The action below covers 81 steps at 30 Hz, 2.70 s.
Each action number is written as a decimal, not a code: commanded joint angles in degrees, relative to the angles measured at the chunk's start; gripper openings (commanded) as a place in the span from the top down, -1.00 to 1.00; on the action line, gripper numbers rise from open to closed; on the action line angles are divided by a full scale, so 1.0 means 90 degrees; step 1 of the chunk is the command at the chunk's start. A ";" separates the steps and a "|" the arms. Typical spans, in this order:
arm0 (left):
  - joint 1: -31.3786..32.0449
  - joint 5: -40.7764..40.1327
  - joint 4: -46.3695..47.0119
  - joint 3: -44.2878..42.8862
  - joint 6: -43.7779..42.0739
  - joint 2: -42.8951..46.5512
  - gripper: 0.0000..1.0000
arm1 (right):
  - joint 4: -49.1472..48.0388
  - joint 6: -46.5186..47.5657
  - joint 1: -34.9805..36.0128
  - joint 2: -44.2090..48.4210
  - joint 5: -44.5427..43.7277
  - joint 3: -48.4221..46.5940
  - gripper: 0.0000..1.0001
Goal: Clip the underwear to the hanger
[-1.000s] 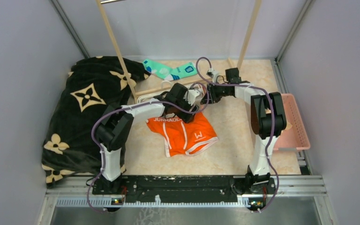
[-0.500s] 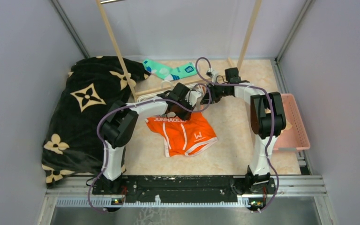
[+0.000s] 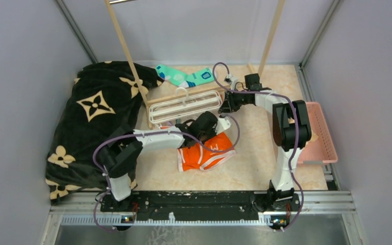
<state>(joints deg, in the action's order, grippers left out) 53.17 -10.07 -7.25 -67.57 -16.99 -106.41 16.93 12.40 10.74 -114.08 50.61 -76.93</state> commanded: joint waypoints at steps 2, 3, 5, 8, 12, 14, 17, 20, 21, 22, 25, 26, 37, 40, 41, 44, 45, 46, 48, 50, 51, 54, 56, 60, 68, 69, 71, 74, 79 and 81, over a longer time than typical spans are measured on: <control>0.0631 -0.1867 0.2117 0.1027 -0.1435 0.0627 1.00 | -0.0436 -0.0032 0.0151 0.0102 0.0129 0.0010 1.00; 0.0747 -0.2032 0.2460 0.1231 -0.1690 0.0713 1.00 | -0.0431 -0.0033 0.0154 0.0108 0.0129 0.0024 1.00; 0.0978 -0.2283 0.3116 0.1647 -0.2174 0.0860 1.00 | -0.0400 -0.0008 0.0155 0.0132 0.0124 0.0017 1.00; 0.1376 -0.2660 0.4380 0.2316 -0.3189 0.1012 1.00 | -0.0337 0.0042 0.0158 0.0166 0.0077 0.0026 1.00; 0.1970 -0.3216 0.6192 0.3137 -0.4499 0.0923 1.00 | -0.0323 0.0073 0.0160 0.0158 0.0051 0.0063 1.00; 0.2239 -0.3343 0.6729 0.3335 -0.4931 0.0808 1.00 | -0.0345 0.0068 0.0163 0.0161 0.0065 0.0087 1.00; 0.2591 -0.3534 0.6843 0.3360 -0.5042 0.0653 1.00 | -0.0358 0.0057 0.0159 0.0161 0.0089 0.0095 1.00; 0.2935 -0.3709 0.6667 0.3329 -0.4954 0.0562 1.00 | -0.0312 0.0098 0.0162 0.0163 0.0081 0.0067 1.00; 0.3052 -0.3758 0.6573 0.3323 -0.4891 0.0561 0.98 | -0.0299 0.0117 0.0161 0.0166 0.0080 0.0062 1.00; 0.3162 -0.3814 0.6432 0.3307 -0.4769 0.0585 0.92 | -0.0290 0.0125 0.0157 0.0166 0.0080 0.0055 1.00; 0.3470 -0.3703 0.5214 0.3075 -0.3651 0.0858 0.68 | -0.0284 0.0124 0.0158 0.0161 0.0097 0.0052 1.00; 0.3514 -0.3588 0.4626 0.2940 -0.3150 0.0993 0.64 | -0.0280 0.0127 0.0156 0.0161 0.0090 0.0060 1.00; 0.3527 -0.2992 0.2048 0.2090 -0.0550 0.1825 -0.03 | -0.0173 0.0204 0.0160 0.0146 0.0107 0.0014 1.00; 0.2944 -0.2311 0.1502 0.1831 0.0119 0.2453 -0.16 | -0.0158 0.0187 0.0164 0.0163 0.0123 -0.0043 1.00; 0.2640 -0.1986 0.1267 0.1694 0.0442 0.2625 -0.17 | -0.0179 0.0174 0.0164 0.0173 0.0130 -0.0038 1.00; 0.1750 -0.0924 0.0980 0.1563 0.0914 0.3050 -0.25 | -0.0186 0.0156 0.0164 0.0187 0.0137 -0.0035 1.00; 0.1587 -0.0734 0.0999 0.1604 0.0833 0.3139 -0.29 | -0.0182 0.0156 0.0163 0.0202 0.0138 -0.0023 1.00; 0.1434 -0.0579 0.1019 0.1664 0.0671 0.3196 -0.33 | -0.0182 0.0158 0.0164 0.0211 0.0138 -0.0012 1.00; 0.1208 -0.0250 0.0962 0.1739 0.0303 0.3199 -0.36 | -0.0192 0.0152 0.0159 0.0232 0.0143 0.0001 1.00; 0.0832 0.0689 0.0601 0.1726 -0.0048 0.3168 -0.36 | -0.0197 0.0151 0.0164 0.0258 0.0153 0.0019 1.00; 0.0620 0.1304 0.0418 0.1734 -0.0226 0.3141 -0.36 | -0.0197 0.0153 0.0160 0.0263 0.0157 0.0035 1.00; 0.0091 0.3168 0.0156 0.1917 -0.0966 0.3158 -0.39 | -0.0200 0.0149 0.0168 0.0301 0.0184 0.0051 1.00; -0.0005 0.3575 0.0354 0.2093 -0.1438 0.3162 -0.42 | -0.0201 0.0138 0.0182 0.0317 0.0195 0.0066 1.00; -0.0155 0.3600 0.0741 0.2281 -0.2500 0.3018 -0.44 | -0.0216 0.0137 0.0192 0.0356 0.0207 0.0097 1.00; -0.0296 0.3680 -0.0150 0.2139 -0.4443 0.2521 -0.51 | -0.0152 0.0223 0.0192 0.0383 0.0216 0.0101 1.00; -0.0295 0.3642 -0.0286 0.2133 -0.4565 0.2479 -0.52 | -0.0152 0.0223 0.0190 0.0374 0.0225 0.0100 1.00; -0.0292 0.3531 -0.0337 0.2244 -0.4757 0.2464 -0.54 | -0.0152 0.0211 0.0192 0.0341 0.0245 0.0068 1.00; -0.0292 0.3355 -0.0007 0.2535 -0.5006 0.2528 -0.54 | -0.0161 0.0202 0.0194 0.0314 0.0256 0.0056 1.00; -0.0281 0.3346 0.0262 0.2536 -0.5223 0.2394 -0.54 | -0.0146 0.0198 0.0200 0.0272 0.0246 0.0035 1.00; -0.0268 0.3297 0.0321 0.2475 -0.5317 0.2261 -0.54 | -0.0143 0.0203 0.0197 0.0269 0.0241 0.0035 1.00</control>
<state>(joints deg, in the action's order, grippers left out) 50.85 19.55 -6.59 -44.62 -60.71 -84.44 17.52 13.89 11.09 -114.06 50.50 -75.72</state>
